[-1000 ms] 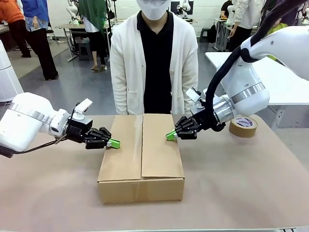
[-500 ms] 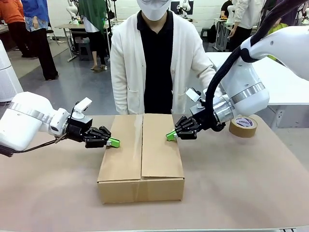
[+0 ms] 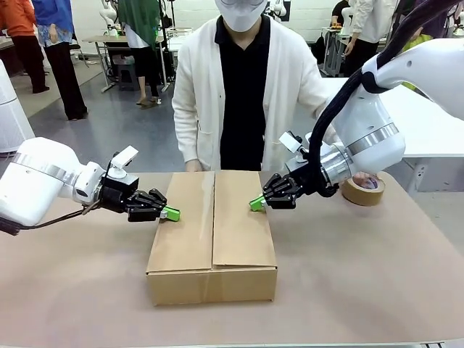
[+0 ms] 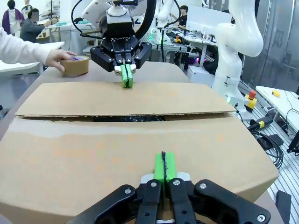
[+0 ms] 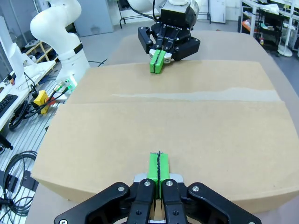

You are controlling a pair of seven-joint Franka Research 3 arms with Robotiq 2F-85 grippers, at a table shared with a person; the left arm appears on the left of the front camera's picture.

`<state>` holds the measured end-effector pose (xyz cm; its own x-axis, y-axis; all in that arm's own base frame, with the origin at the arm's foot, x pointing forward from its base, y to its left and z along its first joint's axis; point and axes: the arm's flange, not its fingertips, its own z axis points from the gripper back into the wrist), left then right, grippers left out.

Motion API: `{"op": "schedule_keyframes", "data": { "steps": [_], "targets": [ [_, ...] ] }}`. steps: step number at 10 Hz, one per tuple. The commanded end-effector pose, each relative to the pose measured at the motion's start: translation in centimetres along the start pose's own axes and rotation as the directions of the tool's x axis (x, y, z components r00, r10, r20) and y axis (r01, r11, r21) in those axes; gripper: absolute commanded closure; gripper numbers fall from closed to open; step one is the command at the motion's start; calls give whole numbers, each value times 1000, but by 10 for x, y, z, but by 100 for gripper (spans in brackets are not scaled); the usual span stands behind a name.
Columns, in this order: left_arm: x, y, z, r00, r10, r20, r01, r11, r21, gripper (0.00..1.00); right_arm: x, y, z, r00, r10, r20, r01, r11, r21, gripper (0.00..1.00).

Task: Wrap the clocks to prevent damage.
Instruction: After the human seals the box with tape, release both hands from the side flaps of the Package Box.

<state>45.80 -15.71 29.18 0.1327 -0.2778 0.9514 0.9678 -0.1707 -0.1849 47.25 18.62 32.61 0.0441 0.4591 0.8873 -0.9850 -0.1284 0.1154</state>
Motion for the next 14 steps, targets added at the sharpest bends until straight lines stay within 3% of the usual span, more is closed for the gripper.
{"op": "schedule_keyframes", "data": {
  "steps": [1, 14],
  "targets": [
    [-2, 0, -1, 1000, 3, -8, -3, 1000, 6, 100, -2, 0, -2, 1000, -3, -10, 3, 1000, -5, 99],
    [-2, 0, -1, 1000, 3, -8, -3, 1000, 6, 100, -2, 0, -2, 1000, -3, -10, 3, 1000, -5, 99]
  ]
}}
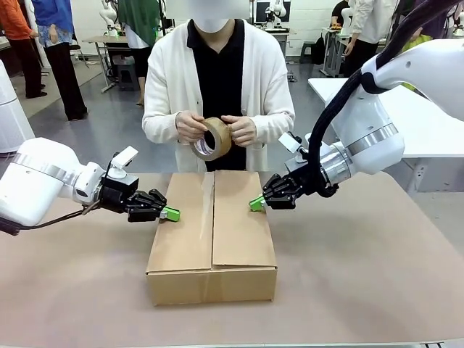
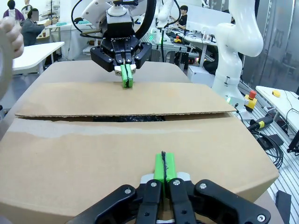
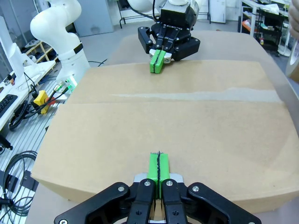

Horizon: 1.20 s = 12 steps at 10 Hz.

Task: Wrap the clocks to prevent damage.
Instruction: After the human seals the box with tape, release both hands from the side flaps of the Package Box.

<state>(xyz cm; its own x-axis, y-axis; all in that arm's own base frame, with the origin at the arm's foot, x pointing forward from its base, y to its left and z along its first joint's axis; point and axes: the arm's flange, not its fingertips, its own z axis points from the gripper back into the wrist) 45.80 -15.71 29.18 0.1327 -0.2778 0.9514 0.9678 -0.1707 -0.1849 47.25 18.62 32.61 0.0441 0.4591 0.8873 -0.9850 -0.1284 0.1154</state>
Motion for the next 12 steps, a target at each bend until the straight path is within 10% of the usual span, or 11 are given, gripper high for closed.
{"op": "schedule_keyframes", "data": {
  "steps": [1, 12],
  "targets": [
    [-2, 0, -1, 1000, 3, -8, -3, 1000, 6, 100, -2, 0, -2, 1000, -3, -10, 3, 1000, -5, 99],
    [-2, 0, -1, 1000, 3, -8, -3, 1000, 6, 100, -2, 0, -2, 1000, -3, -10, 3, 1000, -5, 99]
  ]
}}
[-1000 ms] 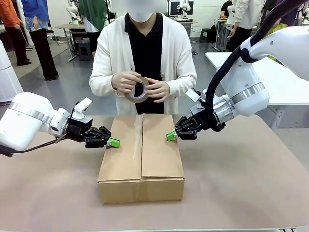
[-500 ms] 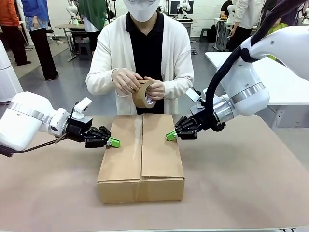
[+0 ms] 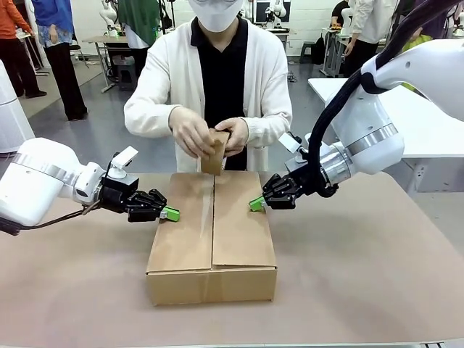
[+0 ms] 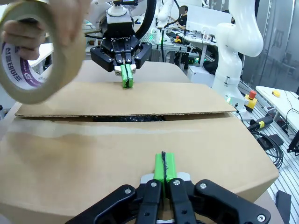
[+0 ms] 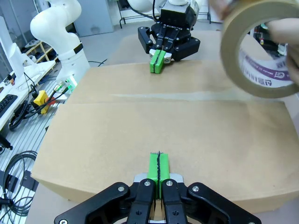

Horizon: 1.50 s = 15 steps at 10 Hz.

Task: Wrap the clocks to prevent damage.
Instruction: After the human seals the box with tape, release both hands from the side flaps of the Package Box.

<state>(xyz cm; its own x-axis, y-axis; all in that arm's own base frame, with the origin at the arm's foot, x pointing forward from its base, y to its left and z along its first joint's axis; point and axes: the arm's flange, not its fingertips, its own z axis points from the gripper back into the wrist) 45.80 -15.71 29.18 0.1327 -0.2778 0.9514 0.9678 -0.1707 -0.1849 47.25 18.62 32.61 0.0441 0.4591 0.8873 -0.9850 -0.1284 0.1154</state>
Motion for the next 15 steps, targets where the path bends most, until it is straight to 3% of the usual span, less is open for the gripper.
{"op": "schedule_keyframes", "data": {
  "steps": [1, 15],
  "targets": [
    [-2, 0, -1, 1000, 3, -8, -3, 1000, 6, 100, -2, 0, -2, 1000, -3, -10, 3, 1000, -5, 99],
    [-2, 0, -1, 1000, 3, -8, -3, 1000, 6, 100, -2, 0, -2, 1000, -3, -10, 3, 1000, -5, 99]
  ]
}}
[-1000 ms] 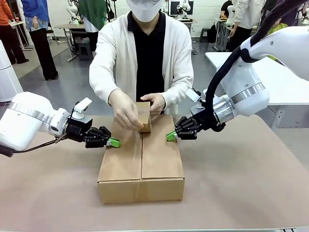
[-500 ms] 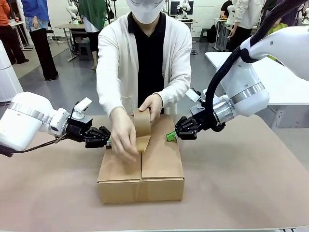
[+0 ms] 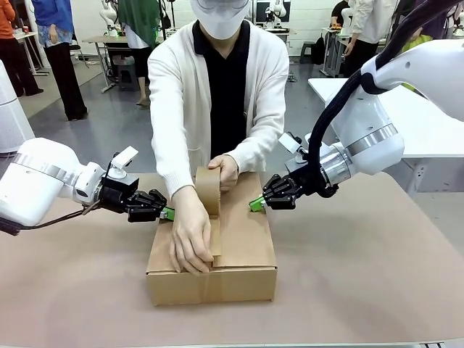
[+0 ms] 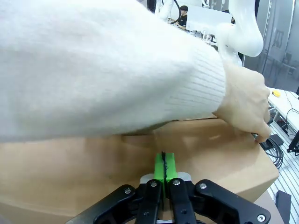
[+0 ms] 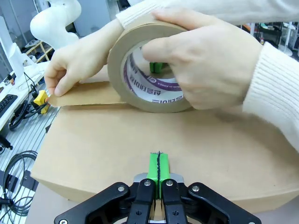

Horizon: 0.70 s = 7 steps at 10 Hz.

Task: Wrap the clocks to prevent damage.
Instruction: After the human seals the box with tape, release both hands from the side flaps of the Package Box.

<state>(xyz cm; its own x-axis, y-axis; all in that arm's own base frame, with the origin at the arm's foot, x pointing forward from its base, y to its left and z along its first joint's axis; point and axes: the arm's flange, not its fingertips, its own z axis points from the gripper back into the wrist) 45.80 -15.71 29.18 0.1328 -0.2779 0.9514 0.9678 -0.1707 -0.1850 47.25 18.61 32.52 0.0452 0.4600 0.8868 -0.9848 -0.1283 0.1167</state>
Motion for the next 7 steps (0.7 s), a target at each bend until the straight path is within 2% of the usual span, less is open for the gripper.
{"op": "schedule_keyframes", "data": {
  "steps": [1, 7],
  "targets": [
    [-2, 0, -1, 1000, 2, -8, -2, 1000, 6, 100, -2, 0, -2, 1000, -2, -9, 2, 1000, -5, 99],
    [-2, 0, -1, 1000, 2, -8, -2, 1000, 6, 100, -2, 0, -2, 1000, -2, -9, 2, 1000, -5, 99]
  ]
}}
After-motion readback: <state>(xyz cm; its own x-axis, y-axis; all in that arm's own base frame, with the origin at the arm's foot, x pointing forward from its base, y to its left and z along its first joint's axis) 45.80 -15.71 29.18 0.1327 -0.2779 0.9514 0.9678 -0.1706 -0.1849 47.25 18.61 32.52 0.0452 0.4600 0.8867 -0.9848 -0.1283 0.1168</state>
